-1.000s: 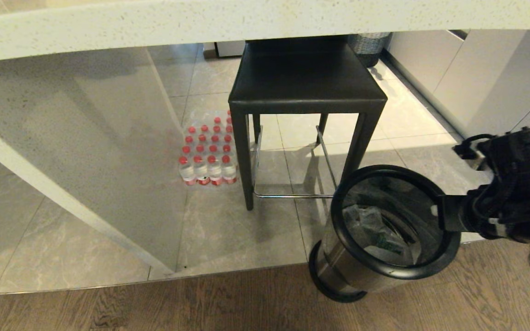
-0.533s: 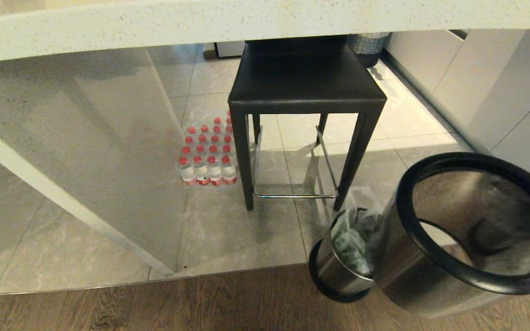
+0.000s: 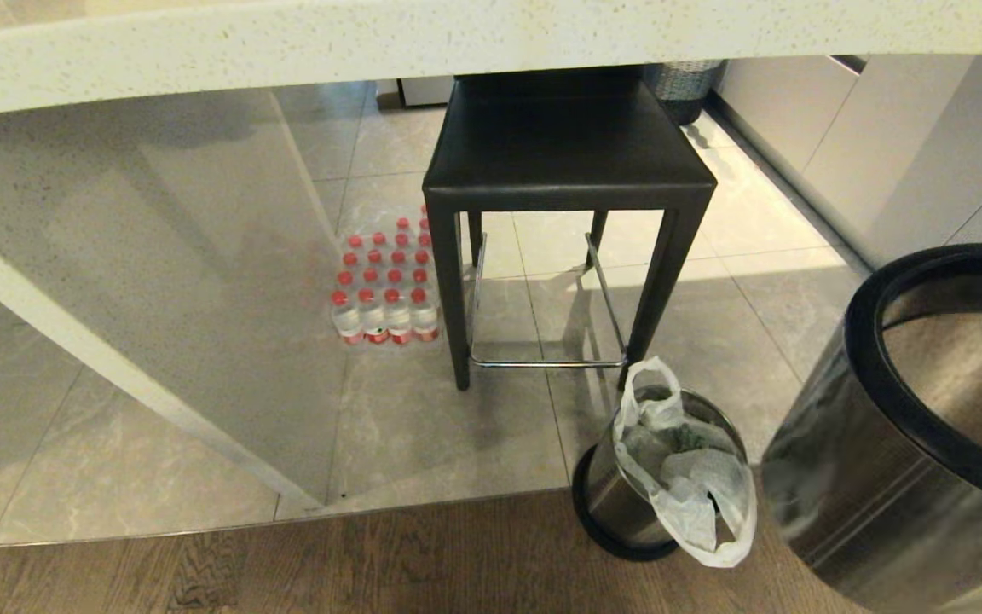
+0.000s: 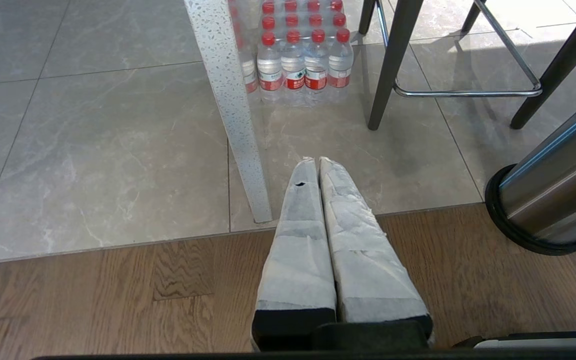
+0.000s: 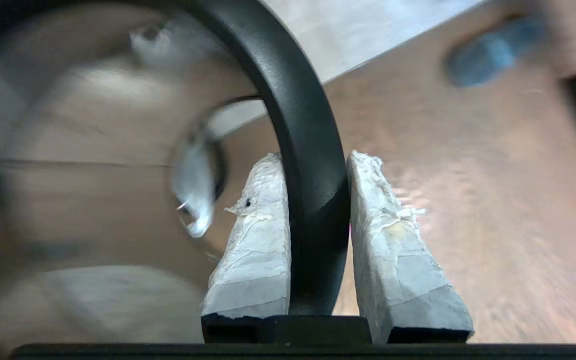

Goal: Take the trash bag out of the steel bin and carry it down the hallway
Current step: Place the outer trash can on the ground

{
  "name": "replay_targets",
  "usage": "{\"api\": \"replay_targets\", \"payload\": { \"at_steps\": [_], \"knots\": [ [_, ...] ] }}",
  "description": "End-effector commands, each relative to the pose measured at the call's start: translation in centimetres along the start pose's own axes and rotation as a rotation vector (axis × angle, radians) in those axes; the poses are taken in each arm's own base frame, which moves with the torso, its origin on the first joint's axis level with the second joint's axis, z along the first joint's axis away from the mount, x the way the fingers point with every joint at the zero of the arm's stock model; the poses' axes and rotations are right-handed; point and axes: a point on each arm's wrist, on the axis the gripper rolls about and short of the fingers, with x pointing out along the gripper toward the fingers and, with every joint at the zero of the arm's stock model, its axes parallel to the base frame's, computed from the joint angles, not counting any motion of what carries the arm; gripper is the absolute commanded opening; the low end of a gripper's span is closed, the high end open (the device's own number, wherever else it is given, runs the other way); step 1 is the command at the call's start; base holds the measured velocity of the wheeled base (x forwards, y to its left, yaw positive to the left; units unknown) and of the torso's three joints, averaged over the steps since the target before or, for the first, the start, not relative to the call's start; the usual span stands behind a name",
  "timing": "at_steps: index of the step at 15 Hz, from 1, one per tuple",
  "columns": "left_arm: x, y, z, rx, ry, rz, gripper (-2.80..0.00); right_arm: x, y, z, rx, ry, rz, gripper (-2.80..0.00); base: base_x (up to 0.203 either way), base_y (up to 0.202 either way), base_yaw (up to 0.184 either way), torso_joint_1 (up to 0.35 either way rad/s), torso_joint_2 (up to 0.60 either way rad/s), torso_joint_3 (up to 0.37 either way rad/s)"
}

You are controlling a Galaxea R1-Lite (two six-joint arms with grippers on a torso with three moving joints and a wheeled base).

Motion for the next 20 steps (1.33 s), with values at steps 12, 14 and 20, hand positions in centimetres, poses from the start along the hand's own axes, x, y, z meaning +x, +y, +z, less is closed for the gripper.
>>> {"api": "replay_targets", "payload": {
  "at_steps": [12, 14, 20],
  "knots": [
    [0.0, 0.0, 0.0, 0.0, 0.0, 0.0, -2.8, 21.2, -4.4, -2.8, 0.187, 0.204, -0.579, -2.8, 0.0, 0.0, 0.0, 0.0, 0.0, 0.0],
    [0.0, 0.0, 0.0, 0.0, 0.0, 0.0, -2.8, 25.6, -5.1, -5.1, 0.19, 0.236, -0.586, -2.8, 0.0, 0.0, 0.0, 0.0, 0.0, 0.0],
    [0.0, 0.0, 0.0, 0.0, 0.0, 0.002, -2.8, 35.8, -5.8, -11.7, 0.187, 0.364, -0.51, -2.8, 0.0, 0.0, 0.0, 0.0, 0.0, 0.0]
  ]
}}
